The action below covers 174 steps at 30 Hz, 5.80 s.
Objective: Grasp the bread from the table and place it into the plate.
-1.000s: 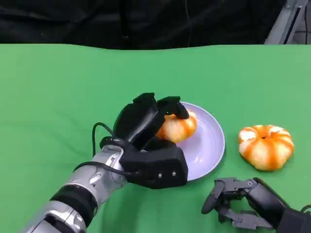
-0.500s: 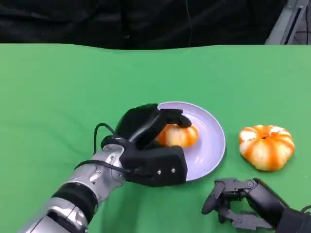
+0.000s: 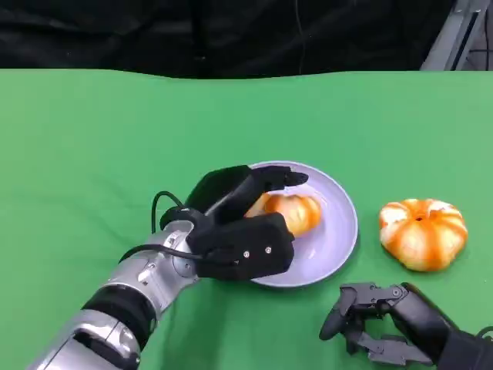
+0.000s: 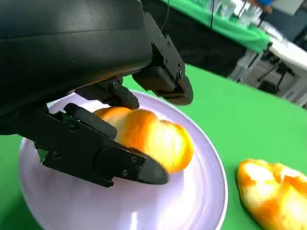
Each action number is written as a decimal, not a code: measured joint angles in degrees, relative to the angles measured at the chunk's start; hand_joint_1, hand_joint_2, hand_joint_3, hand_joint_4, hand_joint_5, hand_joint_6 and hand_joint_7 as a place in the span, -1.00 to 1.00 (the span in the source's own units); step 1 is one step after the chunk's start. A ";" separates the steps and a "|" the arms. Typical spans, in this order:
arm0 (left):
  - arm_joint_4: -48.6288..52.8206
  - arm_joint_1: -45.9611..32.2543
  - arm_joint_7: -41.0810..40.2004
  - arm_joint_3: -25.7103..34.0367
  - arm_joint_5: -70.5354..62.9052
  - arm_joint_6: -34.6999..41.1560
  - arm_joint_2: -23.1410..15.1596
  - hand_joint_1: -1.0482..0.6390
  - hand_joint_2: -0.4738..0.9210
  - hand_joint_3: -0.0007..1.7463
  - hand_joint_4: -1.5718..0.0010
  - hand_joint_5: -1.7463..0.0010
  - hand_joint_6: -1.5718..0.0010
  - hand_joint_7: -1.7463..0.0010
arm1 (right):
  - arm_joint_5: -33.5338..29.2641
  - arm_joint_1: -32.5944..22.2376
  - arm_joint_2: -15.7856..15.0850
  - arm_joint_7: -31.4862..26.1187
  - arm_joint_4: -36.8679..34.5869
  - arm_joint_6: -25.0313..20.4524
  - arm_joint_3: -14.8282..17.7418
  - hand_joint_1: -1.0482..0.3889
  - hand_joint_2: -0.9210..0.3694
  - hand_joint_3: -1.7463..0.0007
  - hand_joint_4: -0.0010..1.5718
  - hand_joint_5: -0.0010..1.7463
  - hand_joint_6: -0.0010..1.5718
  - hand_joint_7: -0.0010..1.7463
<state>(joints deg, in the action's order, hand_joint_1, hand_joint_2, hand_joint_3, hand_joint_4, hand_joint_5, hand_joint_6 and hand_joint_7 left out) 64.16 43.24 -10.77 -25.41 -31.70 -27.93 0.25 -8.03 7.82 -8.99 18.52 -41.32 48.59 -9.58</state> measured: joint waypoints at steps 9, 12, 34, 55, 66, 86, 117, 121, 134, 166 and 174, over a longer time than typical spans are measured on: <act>-2.95 -0.05 3.90 1.32 1.91 0.69 -0.66 -0.83 1.00 -0.07 0.54 1.00 0.53 1.00 | 0.00 0.00 0.01 0.02 -0.03 -0.01 -0.01 0.44 -1.00 0.50 -0.11 0.74 -0.02 0.25; -4.31 -0.46 4.97 2.19 3.23 0.19 -1.02 -0.83 1.00 -0.04 0.54 1.00 0.54 0.99 | 0.00 0.04 0.02 0.02 -0.19 -0.01 -0.01 0.45 -1.00 0.49 -0.12 0.72 -0.02 0.26; -15.73 -11.20 13.15 15.13 22.19 -12.16 -1.97 -0.78 1.00 -0.23 0.29 0.95 0.48 0.99 | 0.74 -0.01 -0.04 0.71 -0.23 -0.99 0.00 0.53 -1.00 0.45 -0.09 0.69 -0.04 0.28; -19.68 -15.76 27.07 21.41 35.59 -12.79 0.30 -0.72 1.00 -0.41 0.26 0.98 0.45 0.99 | 0.75 0.08 -0.10 0.73 -0.64 -0.73 0.03 0.51 -1.00 0.44 -0.08 0.70 -0.03 0.26; -17.39 -21.76 39.34 30.00 49.64 -16.99 3.76 -0.59 1.00 -0.73 -0.06 0.95 0.25 0.97 | 0.98 0.69 -0.11 1.49 -3.44 0.92 0.13 0.45 -1.00 0.48 -0.08 0.72 -0.03 0.25; -17.37 -25.09 43.99 34.65 51.96 -19.62 6.00 -0.58 1.00 -0.79 -0.15 0.96 0.21 0.98 | 1.84 0.83 -0.11 2.14 -3.90 1.19 0.24 0.47 -1.00 0.47 -0.09 0.73 -0.03 0.24; -11.72 -30.11 49.44 39.39 53.22 -23.72 4.18 -0.46 1.00 -0.72 -0.20 0.98 0.14 0.99 | 2.52 0.76 -0.35 3.22 -3.52 1.08 0.43 0.43 -1.00 0.47 -0.12 0.74 -0.04 0.23; -9.60 -30.88 49.39 39.45 52.86 -25.08 4.18 -0.47 1.00 -0.70 -0.22 0.98 0.14 0.99 | 2.91 0.75 -0.53 3.35 -3.49 1.08 0.49 0.44 -1.00 0.47 -0.11 0.74 -0.03 0.23; -8.52 -33.44 49.01 38.82 50.60 -27.89 4.42 -0.27 1.00 -0.77 -0.26 0.98 0.10 0.99 | 3.11 0.38 -0.73 3.65 -2.78 1.09 0.53 0.43 -1.00 0.48 -0.10 0.72 -0.02 0.22; -7.07 -34.73 34.75 32.73 37.50 -30.30 1.57 0.23 0.60 0.16 -0.07 -0.63 -0.12 -0.40 | 3.11 -0.08 -0.85 3.64 -0.69 0.78 0.56 0.49 -1.00 0.47 -0.09 0.74 -0.02 0.25; -7.09 -34.73 34.52 31.75 37.20 -30.32 0.88 0.15 0.46 0.32 0.00 -0.90 -0.01 -0.67 | 3.16 -0.12 -0.85 3.66 -0.69 0.71 0.56 0.48 -1.00 0.47 -0.10 0.74 -0.04 0.24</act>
<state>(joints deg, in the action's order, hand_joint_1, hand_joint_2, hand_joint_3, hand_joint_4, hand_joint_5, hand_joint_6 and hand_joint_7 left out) 57.07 8.51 23.75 6.33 5.50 -58.25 1.13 -4.87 7.70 -9.85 22.18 -42.01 49.30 -9.02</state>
